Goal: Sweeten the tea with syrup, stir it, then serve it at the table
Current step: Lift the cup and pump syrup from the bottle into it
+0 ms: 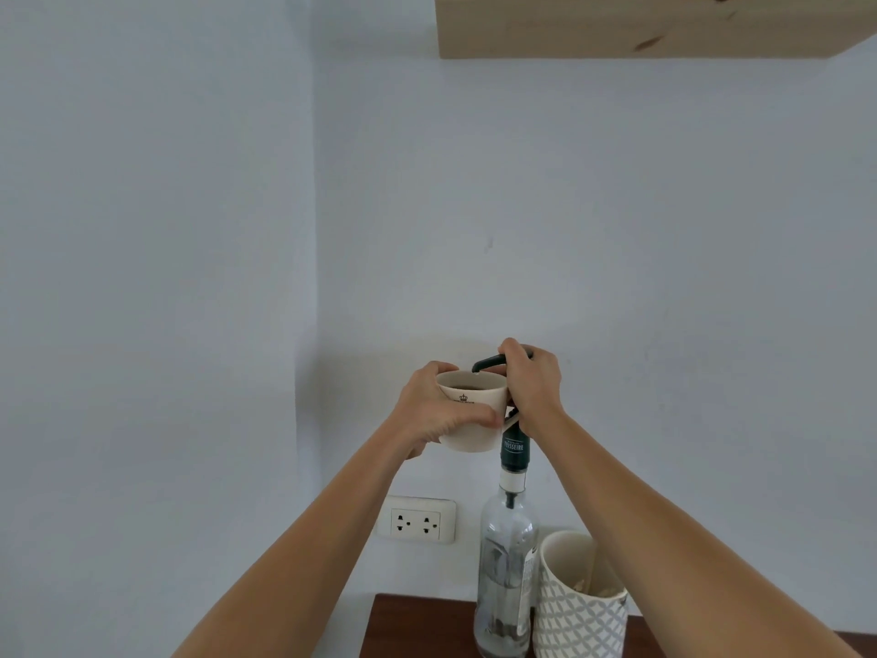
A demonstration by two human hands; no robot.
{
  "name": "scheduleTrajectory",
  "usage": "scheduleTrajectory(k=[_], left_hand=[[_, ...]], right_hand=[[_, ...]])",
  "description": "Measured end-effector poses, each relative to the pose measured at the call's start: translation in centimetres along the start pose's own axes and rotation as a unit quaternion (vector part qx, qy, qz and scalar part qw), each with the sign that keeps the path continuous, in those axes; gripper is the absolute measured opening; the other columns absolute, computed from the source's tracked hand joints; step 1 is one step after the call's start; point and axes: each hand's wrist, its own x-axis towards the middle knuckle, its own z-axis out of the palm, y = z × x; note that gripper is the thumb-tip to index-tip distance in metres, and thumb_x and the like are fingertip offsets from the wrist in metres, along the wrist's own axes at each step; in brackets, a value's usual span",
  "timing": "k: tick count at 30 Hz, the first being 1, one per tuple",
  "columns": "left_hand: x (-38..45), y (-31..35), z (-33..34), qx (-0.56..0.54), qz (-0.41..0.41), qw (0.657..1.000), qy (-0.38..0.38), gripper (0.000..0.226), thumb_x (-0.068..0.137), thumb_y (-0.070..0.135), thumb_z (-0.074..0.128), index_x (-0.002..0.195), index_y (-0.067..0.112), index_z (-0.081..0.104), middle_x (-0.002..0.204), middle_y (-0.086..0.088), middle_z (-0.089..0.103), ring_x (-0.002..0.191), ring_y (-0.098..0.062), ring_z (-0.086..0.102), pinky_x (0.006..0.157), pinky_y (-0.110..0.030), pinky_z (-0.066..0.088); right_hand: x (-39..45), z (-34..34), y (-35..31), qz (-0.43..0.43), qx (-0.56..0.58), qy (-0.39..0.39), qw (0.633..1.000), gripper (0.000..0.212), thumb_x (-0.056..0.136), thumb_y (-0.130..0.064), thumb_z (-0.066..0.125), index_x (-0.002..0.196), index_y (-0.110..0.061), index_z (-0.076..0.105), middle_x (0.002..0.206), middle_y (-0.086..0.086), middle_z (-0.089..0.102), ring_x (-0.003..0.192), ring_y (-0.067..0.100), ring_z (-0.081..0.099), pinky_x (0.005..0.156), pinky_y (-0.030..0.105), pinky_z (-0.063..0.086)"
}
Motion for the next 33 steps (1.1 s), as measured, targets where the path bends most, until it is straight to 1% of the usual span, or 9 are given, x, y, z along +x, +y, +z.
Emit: scheduleTrajectory(k=[4,8,11,17,19,22,25,27,33], left_hand=[[-0.09,-0.04,0.0,0.001,-0.003,1.0,-0.001,0.109,0.024,0.041,0.086,0.126,0.02,0.053,0.116,-0.003,0.068,0.102,-0.024,0.067,0.065,-0.033,0.054],[0.02,-0.11,0.04,0.002,-0.005,1.0,0.0,0.106,0.024,0.041,0.085,0.124,0.021,0.054,0.115,-0.002,0.068,0.103,-0.024,0.068,0.063,-0.032,0.053],[0.02,-0.23,-0.01,0.001,-0.004,1.0,-0.003,0.106,0.024,0.041,0.085,0.123,0.021,0.054,0.114,-0.002,0.068,0.099,-0.023,0.067,0.063,-0.032,0.052],[-0.01,-0.41,0.18,0.0,-0.003,1.0,-0.003,0.107,0.023,0.042,0.085,0.124,0.021,0.054,0.115,-0.003,0.067,0.101,-0.024,0.067,0.064,-0.033,0.053],[-0.07,-0.46,0.22,-0.002,-0.002,1.0,-0.004,0.106,0.023,0.041,0.085,0.123,0.021,0.055,0.114,-0.003,0.068,0.099,-0.023,0.067,0.062,-0.032,0.053],[-0.12,-0.53,0.36,0.001,-0.007,1.0,-0.008,0.107,0.024,0.041,0.086,0.124,0.021,0.054,0.116,-0.003,0.068,0.102,-0.023,0.067,0.063,-0.033,0.053],[-0.01,-0.66,0.5,-0.004,-0.009,1.0,-0.008,0.108,0.025,0.041,0.086,0.125,0.021,0.054,0.118,-0.003,0.067,0.106,-0.025,0.067,0.066,-0.035,0.056],[0.19,-0.7,0.5,-0.004,-0.009,1.0,-0.01,0.108,0.025,0.041,0.086,0.125,0.021,0.053,0.118,-0.004,0.067,0.107,-0.026,0.067,0.068,-0.036,0.056],[0.51,-0.72,0.26,-0.003,-0.014,1.0,-0.01,0.105,0.024,0.041,0.085,0.122,0.022,0.054,0.114,-0.003,0.068,0.105,-0.026,0.068,0.071,-0.039,0.058]], right_hand=[[0.07,0.1,0.4,-0.003,-0.004,0.004,1.0,0.029,0.08,-0.018,0.053,0.052,-0.012,0.046,0.059,0.008,0.071,0.058,0.024,0.053,0.054,0.03,0.041],[0.17,0.15,0.56,-0.008,-0.014,0.015,1.0,0.028,0.074,-0.023,0.052,0.049,-0.017,0.042,0.073,0.026,0.072,0.06,0.025,0.054,0.058,0.036,0.04],[0.31,0.18,0.83,-0.01,-0.016,0.016,1.0,0.031,0.069,-0.025,0.052,0.042,-0.019,0.038,0.066,0.025,0.064,0.06,0.026,0.052,0.058,0.037,0.039],[0.23,0.05,0.94,-0.019,-0.028,0.006,0.999,0.029,0.068,-0.024,0.051,0.044,-0.019,0.035,0.063,0.013,0.054,0.06,0.025,0.046,0.058,0.038,0.037],[-0.03,-0.09,0.94,-0.017,-0.028,0.005,0.999,0.026,0.07,-0.024,0.051,0.048,-0.017,0.039,0.063,0.013,0.06,0.06,0.026,0.049,0.058,0.038,0.039],[-0.4,-0.28,0.87,-0.005,-0.027,0.003,1.0,0.027,0.079,-0.023,0.052,0.055,-0.011,0.056,0.067,0.009,0.077,0.057,0.025,0.06,0.058,0.035,0.048],[-0.27,-0.46,0.72,0.013,-0.025,-0.006,1.0,0.03,0.084,-0.028,0.053,0.07,-0.008,0.07,0.067,0.004,0.079,0.061,0.023,0.066,0.062,0.036,0.054],[-0.15,-0.49,0.62,0.015,-0.021,-0.007,1.0,0.03,0.083,-0.028,0.052,0.074,-0.007,0.071,0.069,0.005,0.08,0.063,0.025,0.066,0.062,0.036,0.054],[0.12,-0.24,0.82,0.001,-0.018,0.008,1.0,0.031,0.08,-0.02,0.05,0.049,-0.016,0.051,0.068,0.009,0.078,0.056,0.025,0.061,0.055,0.031,0.047]])
